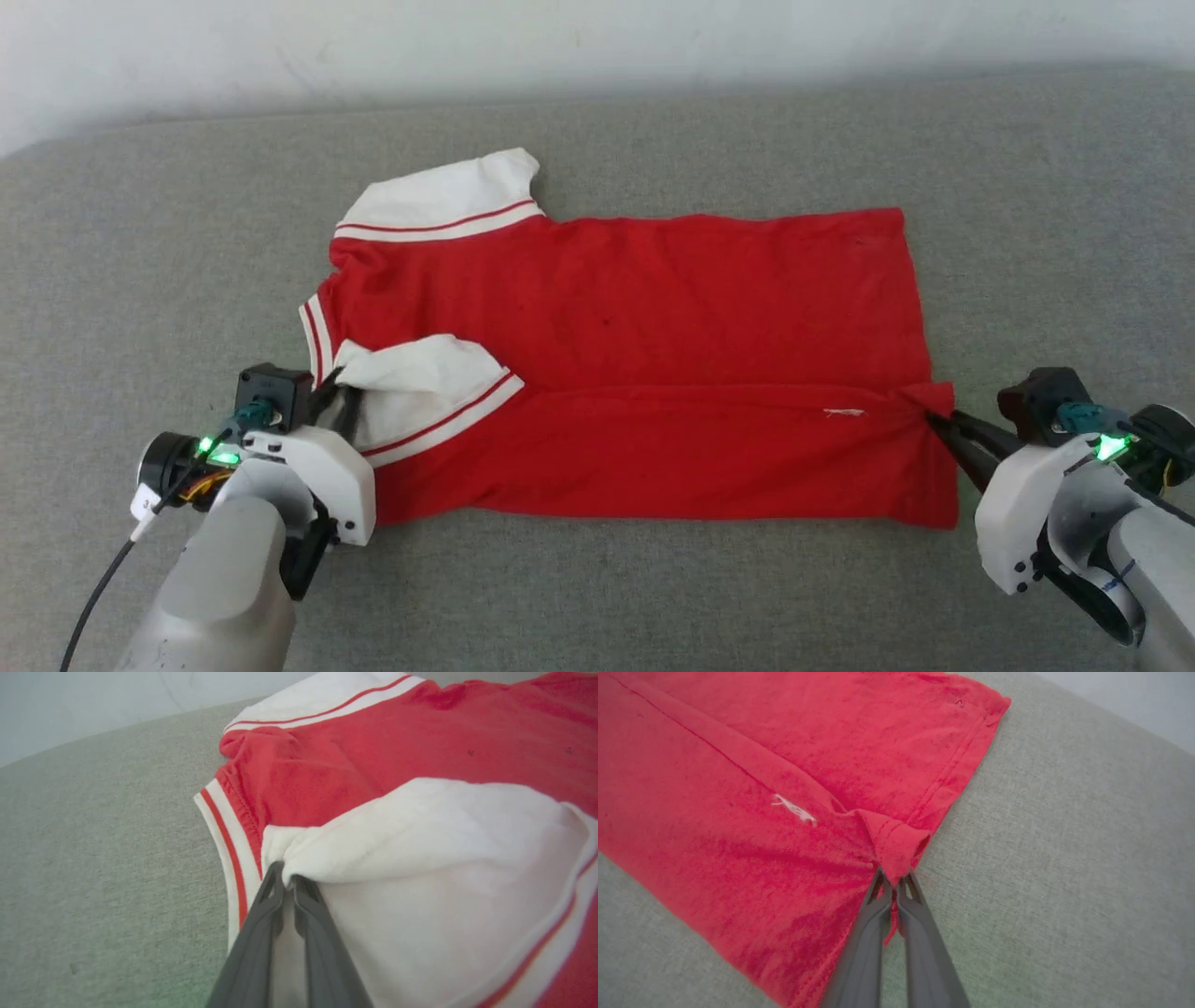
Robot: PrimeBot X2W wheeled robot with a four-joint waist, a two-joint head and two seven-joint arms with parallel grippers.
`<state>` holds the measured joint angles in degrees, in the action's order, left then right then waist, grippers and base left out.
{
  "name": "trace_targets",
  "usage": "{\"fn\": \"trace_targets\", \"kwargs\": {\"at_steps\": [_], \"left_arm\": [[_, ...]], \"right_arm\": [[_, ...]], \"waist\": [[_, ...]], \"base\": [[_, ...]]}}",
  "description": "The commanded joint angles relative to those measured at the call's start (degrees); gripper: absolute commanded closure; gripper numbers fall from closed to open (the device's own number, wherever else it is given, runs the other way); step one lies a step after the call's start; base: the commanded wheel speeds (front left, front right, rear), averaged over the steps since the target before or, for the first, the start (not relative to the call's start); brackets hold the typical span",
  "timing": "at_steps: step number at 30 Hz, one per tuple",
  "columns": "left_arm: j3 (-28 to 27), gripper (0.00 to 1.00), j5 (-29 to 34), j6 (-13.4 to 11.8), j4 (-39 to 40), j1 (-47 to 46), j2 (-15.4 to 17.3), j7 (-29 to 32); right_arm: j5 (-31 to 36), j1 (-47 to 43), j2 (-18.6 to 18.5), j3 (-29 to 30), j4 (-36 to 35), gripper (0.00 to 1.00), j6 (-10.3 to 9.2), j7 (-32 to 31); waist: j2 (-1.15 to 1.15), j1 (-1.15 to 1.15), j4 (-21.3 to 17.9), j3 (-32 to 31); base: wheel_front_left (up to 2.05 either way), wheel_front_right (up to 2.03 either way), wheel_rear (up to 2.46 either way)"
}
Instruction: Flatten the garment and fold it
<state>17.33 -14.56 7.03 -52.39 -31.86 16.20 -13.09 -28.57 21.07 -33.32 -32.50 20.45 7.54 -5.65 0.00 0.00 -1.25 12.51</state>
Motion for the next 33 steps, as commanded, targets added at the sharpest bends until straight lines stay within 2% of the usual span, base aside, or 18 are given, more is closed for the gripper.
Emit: {"fn": "trace_targets", "kwargs": {"at_steps": [1, 8, 12, 16, 21, 26, 29, 33], "left_arm": [[0.68, 0.00, -0.11, 0.33, -1.01, 0.16, 0.17, -0.14], [2.56, 0.00, -0.28, 0.43, 1.90, -2.86, 3.36, -1.13], [5.93, 0.00, -1.92, 0.44, 5.66, -3.87, 5.37, 2.88], [12.24, 0.00, -8.02, 0.45, 10.67, -3.94, 8.54, 13.93], [19.80, 0.00, -19.03, 0.45, 18.54, -4.92, 14.14, 31.08], [24.12, 0.00, -30.01, 0.46, 24.20, -6.51, 18.61, 47.21], [25.87, 0.00, -33.31, 0.46, 25.20, -7.57, 19.99, 54.02], [27.35, 0.00, -35.79, 0.46, 24.31, -8.44, 20.15, 60.41]], "right_arm": [[0.30, 1.09, 0.07, 0.16, -0.02, 0.00, -0.05, 0.86], [0.75, -0.65, 0.66, 2.04, -1.63, 0.00, -0.05, 2.40], [1.15, -2.62, 0.68, 3.57, -3.40, 0.00, -0.05, 1.90], [1.69, -4.39, 0.66, 5.08, -5.17, 0.00, -0.05, 0.96], [2.24, -5.91, 1.08, 6.49, -6.68, 0.00, -0.05, -0.39], [2.61, -6.30, 1.65, 6.64, -7.80, 0.00, -0.05, -1.46], [2.74, -5.85, 2.09, 6.41, -8.24, 0.00, -0.05, -1.82], [2.81, -4.80, 2.65, 5.73, -8.26, 0.00, -0.05, -2.01]], "waist": [[0.00, 0.00, 0.30, -1.68], [0.00, 0.00, 1.38, -6.56], [0.00, 0.00, 1.86, -8.77], [0.00, 0.00, 2.17, -9.97], [0.00, 0.00, 2.32, -10.38], [0.00, 0.00, 2.00, -10.07], [0.00, 0.00, 1.30, -9.32], [0.00, 0.00, -0.01, -7.77]], "base": [[0.00, 0.00, 0.00], [0.00, 0.00, 0.00], [0.00, 0.00, 0.00], [0.00, 0.00, 0.00], [0.00, 0.00, 0.00], [0.00, 0.00, 0.00], [0.00, 0.00, 0.00], [0.00, 0.00, 0.00]]}}
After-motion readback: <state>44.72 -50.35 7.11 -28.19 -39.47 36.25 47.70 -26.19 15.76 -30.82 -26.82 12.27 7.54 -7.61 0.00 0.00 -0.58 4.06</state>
